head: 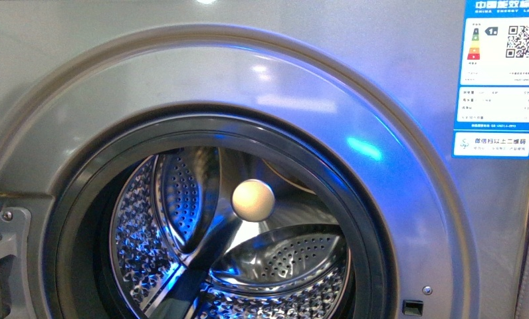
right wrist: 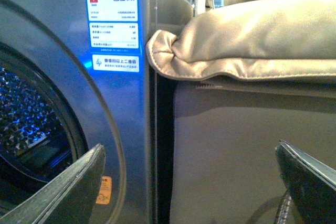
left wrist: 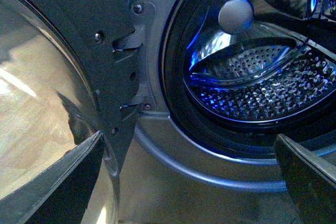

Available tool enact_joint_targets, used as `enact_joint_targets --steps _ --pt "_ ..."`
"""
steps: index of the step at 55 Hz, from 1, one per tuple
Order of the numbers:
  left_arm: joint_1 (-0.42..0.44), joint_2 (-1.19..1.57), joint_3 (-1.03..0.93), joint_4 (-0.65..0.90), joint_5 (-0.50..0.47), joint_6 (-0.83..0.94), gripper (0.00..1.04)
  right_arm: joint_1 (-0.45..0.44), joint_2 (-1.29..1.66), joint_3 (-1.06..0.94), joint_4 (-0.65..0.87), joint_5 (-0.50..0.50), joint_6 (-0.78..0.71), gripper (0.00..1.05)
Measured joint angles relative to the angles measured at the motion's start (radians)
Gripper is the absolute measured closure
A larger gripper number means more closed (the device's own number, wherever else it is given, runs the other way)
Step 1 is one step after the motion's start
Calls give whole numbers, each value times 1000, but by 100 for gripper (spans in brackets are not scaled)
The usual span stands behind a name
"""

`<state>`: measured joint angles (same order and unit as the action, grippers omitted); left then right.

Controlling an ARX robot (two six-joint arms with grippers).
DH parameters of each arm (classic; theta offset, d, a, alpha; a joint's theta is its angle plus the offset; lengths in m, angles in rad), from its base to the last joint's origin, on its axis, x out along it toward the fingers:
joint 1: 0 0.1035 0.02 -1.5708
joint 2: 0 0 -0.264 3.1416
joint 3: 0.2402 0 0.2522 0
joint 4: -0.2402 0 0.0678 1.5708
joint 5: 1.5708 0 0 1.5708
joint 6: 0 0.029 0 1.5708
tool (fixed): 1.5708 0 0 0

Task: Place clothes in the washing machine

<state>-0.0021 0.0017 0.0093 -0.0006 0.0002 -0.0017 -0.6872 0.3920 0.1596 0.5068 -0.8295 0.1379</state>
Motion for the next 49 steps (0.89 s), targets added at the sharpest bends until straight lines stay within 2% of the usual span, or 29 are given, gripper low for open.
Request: enact_joint_targets --steps 4,9,13,22,27,34,49 --pt "0 0 0 0 1 0 7 -47 77 38 69 -55 18 8" --pt "0 0 0 0 -4 0 7 -193 202 99 165 -107 67 8" --pt "0 0 0 0 0 0 7 -261 273 145 214 -136 97 8" --pt "0 0 0 0 0 0 7 -347 407 234 249 -169 159 8" --pt "0 0 0 0 0 0 7 -390 468 319 96 -118 129 8" --pt "0 0 0 0 0 0 7 -447 599 448 -230 -14 -8 8" --pt "0 0 0 0 0 0 7 -491 937 570 -436 182 -217 8"
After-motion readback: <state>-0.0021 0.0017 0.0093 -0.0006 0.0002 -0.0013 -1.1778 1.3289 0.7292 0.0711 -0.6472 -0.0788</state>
